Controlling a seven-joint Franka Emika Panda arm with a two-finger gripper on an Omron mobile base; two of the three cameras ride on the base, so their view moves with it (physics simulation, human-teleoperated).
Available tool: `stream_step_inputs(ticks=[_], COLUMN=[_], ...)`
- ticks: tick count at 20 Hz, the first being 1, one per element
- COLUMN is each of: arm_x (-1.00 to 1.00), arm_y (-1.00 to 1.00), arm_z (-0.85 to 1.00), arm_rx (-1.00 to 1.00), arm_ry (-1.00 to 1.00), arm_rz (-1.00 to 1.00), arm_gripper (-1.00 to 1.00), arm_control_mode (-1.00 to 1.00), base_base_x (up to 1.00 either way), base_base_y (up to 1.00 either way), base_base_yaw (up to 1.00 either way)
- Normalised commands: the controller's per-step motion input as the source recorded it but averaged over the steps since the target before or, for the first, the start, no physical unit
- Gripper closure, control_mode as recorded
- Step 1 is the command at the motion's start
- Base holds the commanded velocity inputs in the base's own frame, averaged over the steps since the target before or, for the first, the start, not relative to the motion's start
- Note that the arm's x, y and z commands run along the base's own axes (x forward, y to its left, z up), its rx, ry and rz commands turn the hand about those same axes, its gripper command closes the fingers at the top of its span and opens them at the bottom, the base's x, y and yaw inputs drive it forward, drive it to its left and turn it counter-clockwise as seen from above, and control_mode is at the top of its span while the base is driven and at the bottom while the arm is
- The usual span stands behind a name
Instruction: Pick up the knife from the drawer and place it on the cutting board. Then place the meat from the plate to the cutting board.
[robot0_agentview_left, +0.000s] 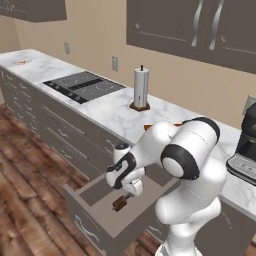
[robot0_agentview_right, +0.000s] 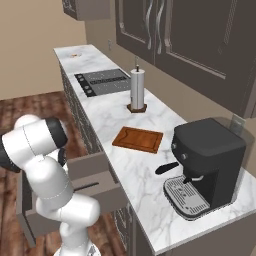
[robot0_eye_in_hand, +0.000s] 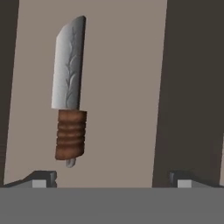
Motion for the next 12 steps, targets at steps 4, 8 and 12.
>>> stream_step_inputs(ticks=[4,8,12], arm_x=[0.00,0.03,0.08], arm_y=[0.00,0.00,0.00], arm_z=[-0.21,-0.21,-0.11], arm_rx=[0.00,0.00,0.00], arm_ry=[-0.04,0.00,0.00], arm_rz=[-0.01,0.00,0.00], arm_gripper=[-1.00,-1.00,-1.00], arm_control_mode=[-1.00,-1.00,-1.00], base_base_x=[0.00,0.00,0.00], base_base_y=[0.00,0.00,0.00], base_base_yaw=[0.00,0.00,0.00])
